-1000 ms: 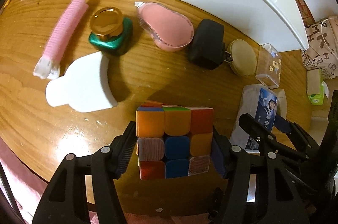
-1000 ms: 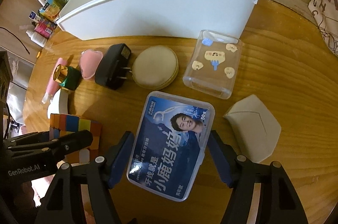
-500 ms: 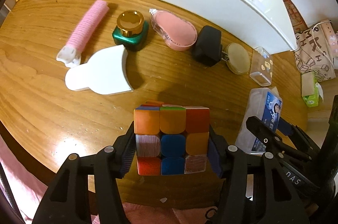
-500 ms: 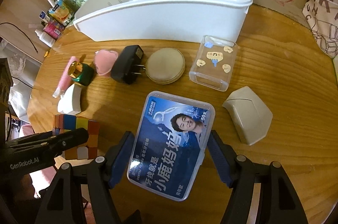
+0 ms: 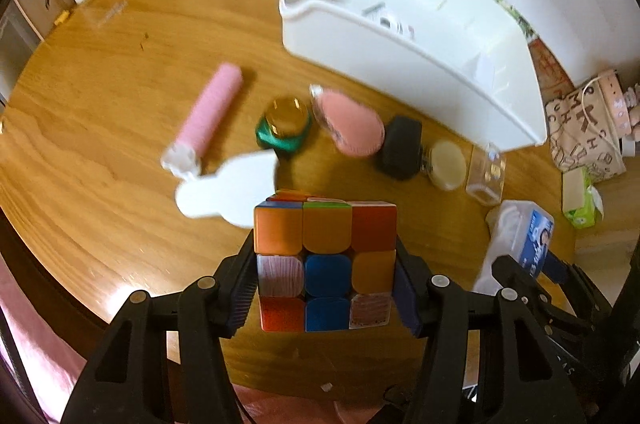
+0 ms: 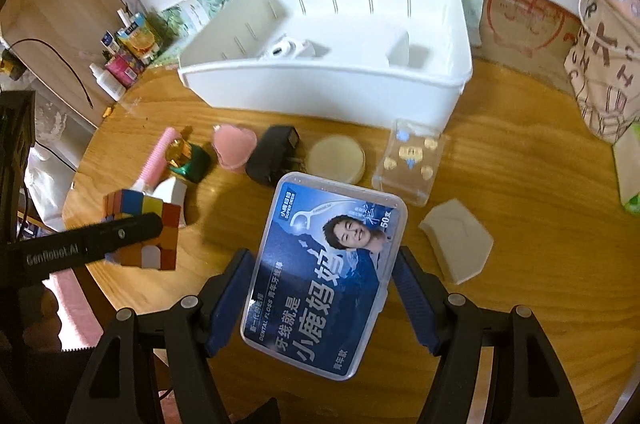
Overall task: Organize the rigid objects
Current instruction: 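Lift the Rubik's cube and floss box and carry both over the white bin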
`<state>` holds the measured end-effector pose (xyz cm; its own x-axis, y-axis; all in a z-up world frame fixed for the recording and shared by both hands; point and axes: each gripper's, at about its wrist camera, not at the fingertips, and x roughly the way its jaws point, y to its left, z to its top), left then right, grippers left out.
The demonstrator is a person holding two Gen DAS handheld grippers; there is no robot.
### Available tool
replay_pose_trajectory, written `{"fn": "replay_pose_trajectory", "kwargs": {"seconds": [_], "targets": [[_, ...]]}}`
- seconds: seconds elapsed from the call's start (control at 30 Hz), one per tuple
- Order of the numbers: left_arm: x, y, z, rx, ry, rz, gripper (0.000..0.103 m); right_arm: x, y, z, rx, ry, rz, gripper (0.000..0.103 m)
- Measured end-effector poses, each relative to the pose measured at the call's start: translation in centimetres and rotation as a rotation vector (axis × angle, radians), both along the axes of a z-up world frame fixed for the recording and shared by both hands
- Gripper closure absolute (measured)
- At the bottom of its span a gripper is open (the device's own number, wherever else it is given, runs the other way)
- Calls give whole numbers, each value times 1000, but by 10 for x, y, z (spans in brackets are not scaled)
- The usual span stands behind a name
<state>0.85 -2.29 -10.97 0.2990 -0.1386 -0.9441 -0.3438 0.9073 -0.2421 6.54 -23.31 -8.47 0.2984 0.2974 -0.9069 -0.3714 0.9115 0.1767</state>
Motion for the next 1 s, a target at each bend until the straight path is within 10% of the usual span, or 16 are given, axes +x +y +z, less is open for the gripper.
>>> {"fn": "replay_pose_trajectory", "kwargs": {"seconds": [1.0], "targets": [[78, 27, 69, -10, -319, -27, 41, 56, 18, 77, 114, -299, -32, 32]]}}
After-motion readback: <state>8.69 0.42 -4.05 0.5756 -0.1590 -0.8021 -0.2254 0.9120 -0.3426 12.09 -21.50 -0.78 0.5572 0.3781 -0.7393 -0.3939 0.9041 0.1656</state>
